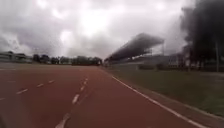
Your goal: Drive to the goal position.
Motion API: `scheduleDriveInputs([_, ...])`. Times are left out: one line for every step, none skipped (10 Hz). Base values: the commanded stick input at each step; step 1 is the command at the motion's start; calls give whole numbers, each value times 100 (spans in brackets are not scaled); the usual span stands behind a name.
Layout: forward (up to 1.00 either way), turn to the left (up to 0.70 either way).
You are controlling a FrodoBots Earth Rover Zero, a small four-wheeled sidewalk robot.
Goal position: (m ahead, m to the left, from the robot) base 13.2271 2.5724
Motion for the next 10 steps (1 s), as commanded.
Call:
scheduleDriveInputs([70,9])
scheduleDriveInputs([70,0])
scheduleDriveInputs([70,0])
scheduleDriveInputs([70,0])
scheduleDriveInputs([70,0])
scheduleDriveInputs([70,0])
scheduleDriveInputs([70,0])
scheduleDriveInputs([70,0])
scheduleDriveInputs([70,0])
scheduleDriveInputs([70,0])
